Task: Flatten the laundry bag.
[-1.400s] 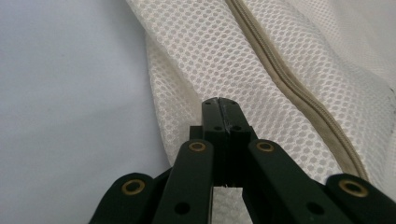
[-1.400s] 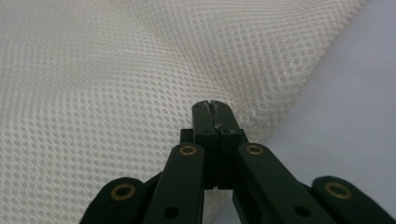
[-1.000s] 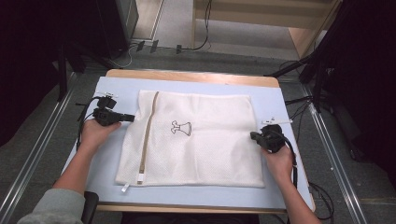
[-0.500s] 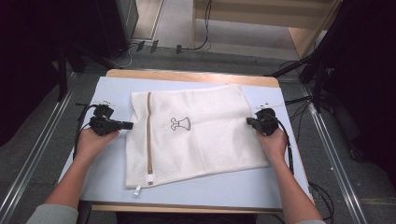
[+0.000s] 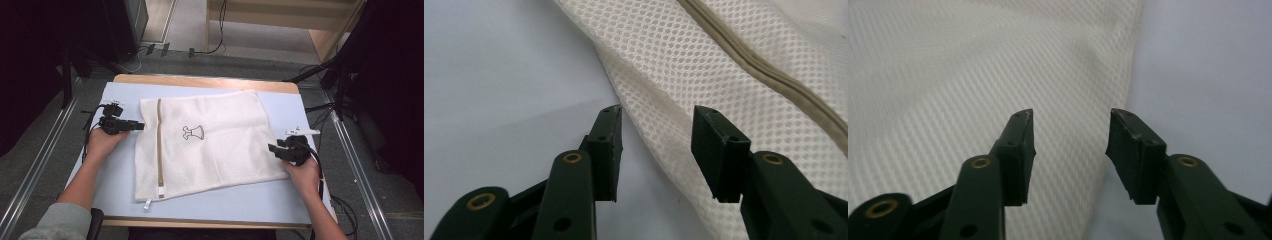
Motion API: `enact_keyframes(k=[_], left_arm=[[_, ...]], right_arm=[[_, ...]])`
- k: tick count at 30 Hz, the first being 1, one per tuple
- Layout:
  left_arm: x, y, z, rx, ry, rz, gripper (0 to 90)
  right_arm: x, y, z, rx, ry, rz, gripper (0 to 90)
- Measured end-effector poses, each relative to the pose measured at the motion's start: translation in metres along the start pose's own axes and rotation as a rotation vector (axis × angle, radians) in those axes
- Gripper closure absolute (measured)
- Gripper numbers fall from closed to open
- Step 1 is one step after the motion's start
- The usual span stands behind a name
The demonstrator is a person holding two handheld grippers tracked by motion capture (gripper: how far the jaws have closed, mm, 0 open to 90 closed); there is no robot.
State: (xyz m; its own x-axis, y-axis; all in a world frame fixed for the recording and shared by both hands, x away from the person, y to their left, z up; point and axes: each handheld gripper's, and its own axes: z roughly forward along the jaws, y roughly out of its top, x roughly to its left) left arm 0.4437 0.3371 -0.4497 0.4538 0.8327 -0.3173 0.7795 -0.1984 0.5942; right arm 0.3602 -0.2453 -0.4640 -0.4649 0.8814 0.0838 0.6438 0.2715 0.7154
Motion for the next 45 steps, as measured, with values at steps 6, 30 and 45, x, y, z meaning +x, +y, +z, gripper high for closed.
enact_keyframes(k=[6,30,45], left_arm=[[-0.006,0.006,0.01,0.014,-0.009,0.009,64.7],[-0.047,-0.041,-0.032,0.05,-0.072,0.06,90.0],[-0.075,-0.073,-0.067,0.048,-0.117,0.134,75.0]], right_arm=[[-0.001,-0.023,-0.004,0.027,0.007,0.052,47.9],[-0.03,0.036,0.035,0.038,-0.022,0.046,89.9],[-0.037,0.075,0.056,-0.037,-0.014,0.066,70.2]])
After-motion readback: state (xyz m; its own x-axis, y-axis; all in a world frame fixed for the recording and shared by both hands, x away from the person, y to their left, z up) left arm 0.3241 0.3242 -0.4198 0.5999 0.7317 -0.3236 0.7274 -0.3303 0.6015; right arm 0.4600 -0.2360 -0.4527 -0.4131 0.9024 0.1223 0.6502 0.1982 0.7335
